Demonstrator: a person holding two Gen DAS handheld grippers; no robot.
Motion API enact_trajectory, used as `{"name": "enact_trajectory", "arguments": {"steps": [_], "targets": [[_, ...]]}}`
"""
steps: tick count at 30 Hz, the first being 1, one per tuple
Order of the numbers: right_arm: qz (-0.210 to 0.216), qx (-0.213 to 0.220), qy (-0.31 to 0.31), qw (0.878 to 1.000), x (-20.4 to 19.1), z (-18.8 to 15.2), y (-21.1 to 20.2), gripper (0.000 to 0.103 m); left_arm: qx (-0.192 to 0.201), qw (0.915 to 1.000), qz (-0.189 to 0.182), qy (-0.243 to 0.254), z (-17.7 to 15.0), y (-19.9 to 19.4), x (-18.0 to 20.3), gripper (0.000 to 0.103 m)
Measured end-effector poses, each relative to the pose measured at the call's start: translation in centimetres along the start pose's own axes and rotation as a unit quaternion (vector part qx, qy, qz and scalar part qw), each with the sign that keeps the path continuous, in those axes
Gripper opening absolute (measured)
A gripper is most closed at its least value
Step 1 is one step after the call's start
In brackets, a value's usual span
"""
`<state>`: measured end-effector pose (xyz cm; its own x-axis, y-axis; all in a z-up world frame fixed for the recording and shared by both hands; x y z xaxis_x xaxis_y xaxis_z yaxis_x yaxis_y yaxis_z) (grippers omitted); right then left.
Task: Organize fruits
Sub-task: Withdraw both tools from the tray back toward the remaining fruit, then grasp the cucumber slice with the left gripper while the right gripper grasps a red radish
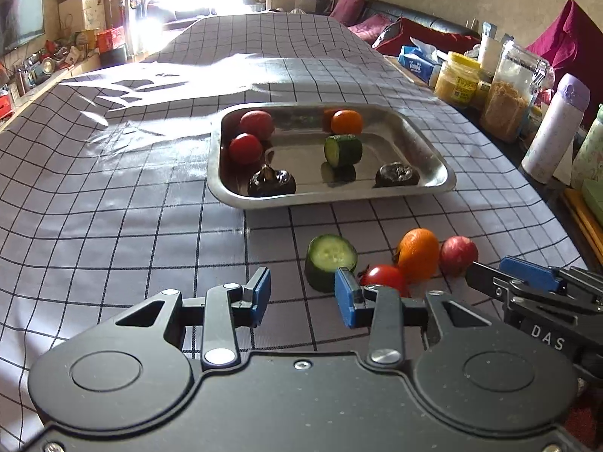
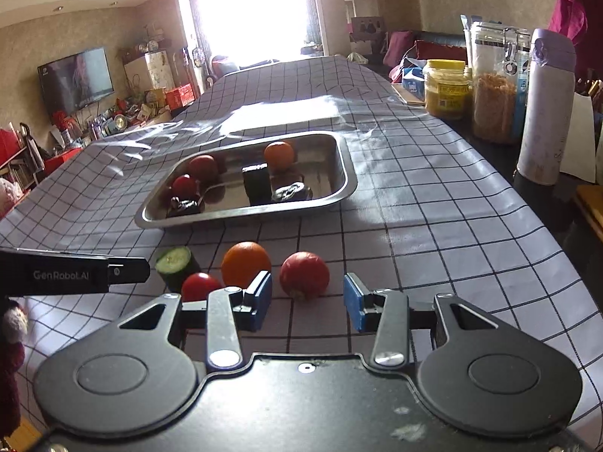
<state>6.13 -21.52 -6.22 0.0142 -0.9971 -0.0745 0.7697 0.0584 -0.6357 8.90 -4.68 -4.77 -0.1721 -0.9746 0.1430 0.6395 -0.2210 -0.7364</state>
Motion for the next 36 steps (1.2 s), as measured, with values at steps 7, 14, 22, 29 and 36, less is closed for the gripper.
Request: {"name": "enact_trajectory", "arguments": {"steps": [7,14,22,29,36], "targets": [[-0.004,-0.023,0.001,1.0,-0.1,0.0,1.7,0.045,-0.014,0.9998,-0.002,0.009,-0.4,1.2,0.3,0.047],[-0.002,-0.034,-0.005,0.999,-0.4,0.3,2.7,0.045,-0.021,0.9997,-0.007,0.012,-0.1,1.9,0.6,0.047],[-0.005,-0.05,-0.009,0.999,-0.3,0.4,3.3,0.045,-0.028,0.9993,-0.014,0.022,0.1,2.7,1.3,0.049],[-0.009,-0.058,-0.004,0.998,-0.1,0.5,3.9,0.045,-0.029,0.9992,-0.015,0.023,0.5,3.2,1.8,0.052],[-0.005,-0.056,-0.009,0.998,-0.3,0.4,4.1,0.037,-0.028,0.9993,-0.011,0.022,0.9,3.7,2.1,0.052]]}}
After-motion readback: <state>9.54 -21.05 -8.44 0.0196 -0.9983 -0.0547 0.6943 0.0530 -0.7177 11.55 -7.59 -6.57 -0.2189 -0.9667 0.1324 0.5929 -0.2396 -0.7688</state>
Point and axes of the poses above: each gripper's, at about its wrist camera, not at the fingertips, and y roughly the way its jaws point, x to its right, z to its top, the point moved 5 cm from there along y, roughly the way its jaws point, and after that the axes turned 5 degrees about -y, right-handed, at the moved point
